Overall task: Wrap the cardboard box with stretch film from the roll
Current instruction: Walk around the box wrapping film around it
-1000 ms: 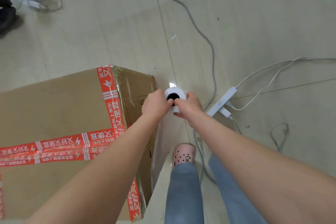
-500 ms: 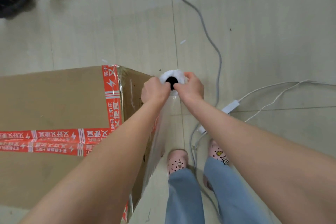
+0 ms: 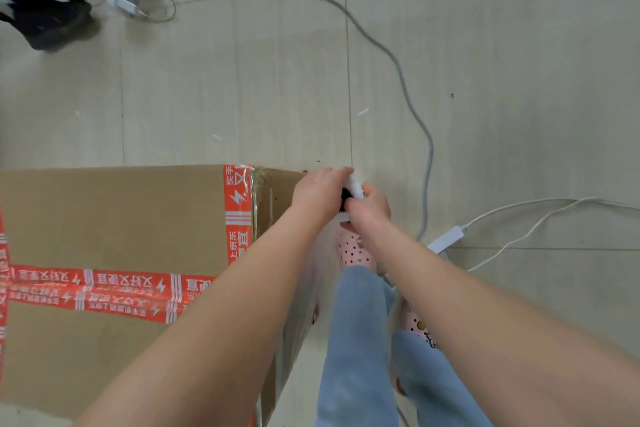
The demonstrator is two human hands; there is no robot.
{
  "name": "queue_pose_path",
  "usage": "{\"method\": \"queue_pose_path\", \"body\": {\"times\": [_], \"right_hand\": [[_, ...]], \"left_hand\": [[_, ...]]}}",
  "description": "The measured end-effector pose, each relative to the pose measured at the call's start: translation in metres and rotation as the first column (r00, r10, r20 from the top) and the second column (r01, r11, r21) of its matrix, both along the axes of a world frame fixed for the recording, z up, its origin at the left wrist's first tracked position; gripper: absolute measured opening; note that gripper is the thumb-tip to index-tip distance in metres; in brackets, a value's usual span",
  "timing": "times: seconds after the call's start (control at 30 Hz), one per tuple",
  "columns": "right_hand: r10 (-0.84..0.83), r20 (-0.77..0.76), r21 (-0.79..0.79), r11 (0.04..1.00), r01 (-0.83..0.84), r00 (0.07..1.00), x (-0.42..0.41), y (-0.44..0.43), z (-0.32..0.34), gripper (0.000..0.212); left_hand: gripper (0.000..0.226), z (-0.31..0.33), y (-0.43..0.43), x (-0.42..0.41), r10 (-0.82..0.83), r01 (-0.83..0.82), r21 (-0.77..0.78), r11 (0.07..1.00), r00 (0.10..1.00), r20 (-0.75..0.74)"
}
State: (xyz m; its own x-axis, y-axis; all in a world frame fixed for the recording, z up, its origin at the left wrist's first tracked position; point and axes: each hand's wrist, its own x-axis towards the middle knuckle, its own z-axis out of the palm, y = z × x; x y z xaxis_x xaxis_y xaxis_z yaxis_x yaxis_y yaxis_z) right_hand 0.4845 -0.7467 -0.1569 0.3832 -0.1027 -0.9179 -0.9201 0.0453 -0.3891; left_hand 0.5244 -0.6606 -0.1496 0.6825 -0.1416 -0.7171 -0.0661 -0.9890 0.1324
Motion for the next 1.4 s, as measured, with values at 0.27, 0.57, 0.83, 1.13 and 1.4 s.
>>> {"method": "queue_pose_path", "body": {"times": [0.27,0.57,0.83,1.13,1.4], "right_hand": [[0.112,0.044,-0.207,0.973,-0.1,0.993,0.041,0.003,-0.002,0.029],[0.192,0.069,-0.145,0.973,-0.18,0.979,0.092,0.025,-0.004,0.061],[0.037,-0.065,-0.012,0.999,-0.038,0.997,0.099,0.042,-0.005,0.04],[0.289,0.067,-0.205,0.941,-0.27,0.955,0.145,0.056,0.004,0.047],[0.148,-0.063,-0.074,0.986,-0.152,0.987,0.154,0.086,0.001,0.068]], "left_hand": [[0.005,-0.004,0.0,0.056,-0.038,0.039,0.037,0.999,0.999,-0.037],[0.018,-0.008,0.051,0.087,0.469,-0.47,-0.002,0.883,0.881,-0.063],[0.039,-0.018,0.059,0.107,0.207,-0.215,-0.037,0.976,0.966,-0.155],[0.011,-0.011,0.076,0.13,0.455,-0.459,-0.006,0.888,0.882,-0.124],[0.013,-0.003,0.1,0.137,0.672,-0.702,0.012,0.712,0.676,-0.302]]}}
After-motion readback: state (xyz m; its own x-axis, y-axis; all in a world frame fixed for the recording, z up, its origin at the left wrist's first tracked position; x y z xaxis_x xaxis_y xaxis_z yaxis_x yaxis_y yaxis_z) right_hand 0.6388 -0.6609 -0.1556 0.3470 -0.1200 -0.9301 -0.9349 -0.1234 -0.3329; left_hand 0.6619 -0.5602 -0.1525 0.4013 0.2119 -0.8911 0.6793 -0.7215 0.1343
